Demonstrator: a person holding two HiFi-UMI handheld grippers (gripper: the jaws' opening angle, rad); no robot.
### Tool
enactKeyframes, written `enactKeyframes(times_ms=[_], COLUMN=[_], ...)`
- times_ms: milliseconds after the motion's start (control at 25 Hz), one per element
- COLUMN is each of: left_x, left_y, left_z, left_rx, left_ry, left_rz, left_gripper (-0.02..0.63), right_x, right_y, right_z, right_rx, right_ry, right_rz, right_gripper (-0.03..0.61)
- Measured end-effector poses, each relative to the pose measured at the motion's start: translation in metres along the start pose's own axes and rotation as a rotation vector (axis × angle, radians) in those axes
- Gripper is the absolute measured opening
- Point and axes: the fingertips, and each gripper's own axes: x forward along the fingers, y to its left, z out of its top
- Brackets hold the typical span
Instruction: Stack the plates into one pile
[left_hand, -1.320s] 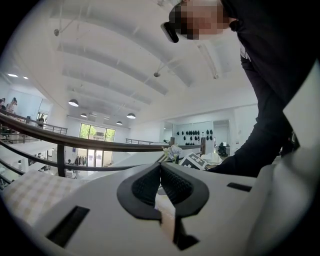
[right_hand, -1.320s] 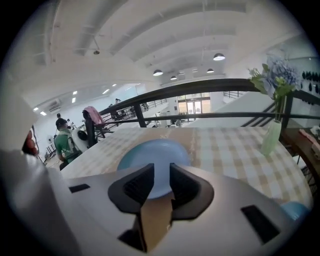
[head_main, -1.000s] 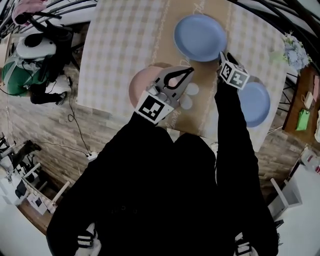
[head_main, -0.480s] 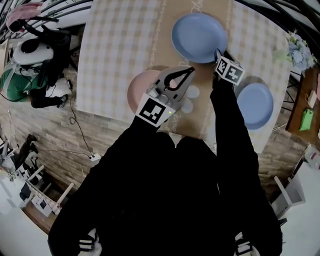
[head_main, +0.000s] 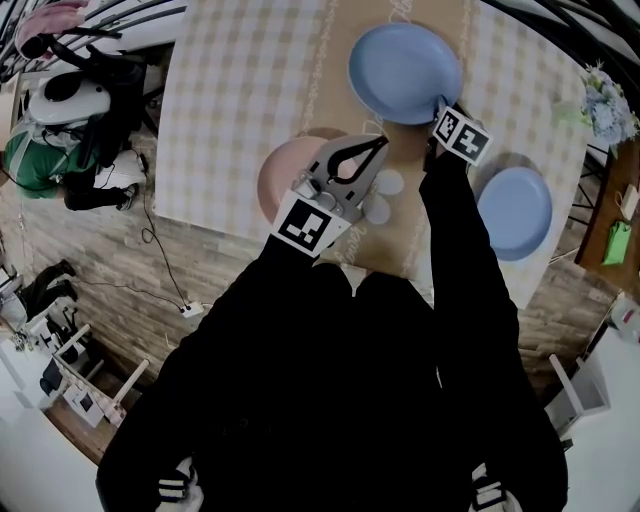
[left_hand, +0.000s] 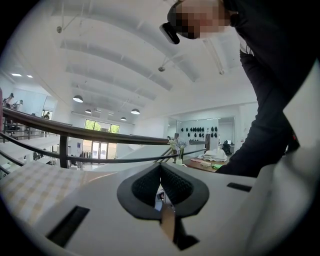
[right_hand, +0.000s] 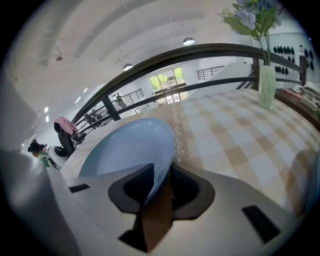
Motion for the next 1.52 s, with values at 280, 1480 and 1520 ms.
enactKeyframes(times_ms=[280, 1480, 1520], left_x=[-0.007, -0.079, -0.084], left_y=[0.0, 0.011, 0.011], left_z=[0.0, 0.029, 0.03], left_rx=[0.002, 0.055, 0.056], left_ry=[0.0, -0.046, -0.047], left_rz=[0.002, 0.024, 0.025], left_gripper=[0.02, 0.02, 0.02], right_x=[-0.008, -0.104, -0.109], right_y=[-0.002, 0.02, 0.023], right_z=[0.004, 0.014, 0.013], right_rx=[0.187, 0.42, 0.419], right_ry=[-0.044, -0.125, -0.124], right_rz=[0.005, 0.117, 0.123], right_gripper=[0.034, 0.025, 0.023])
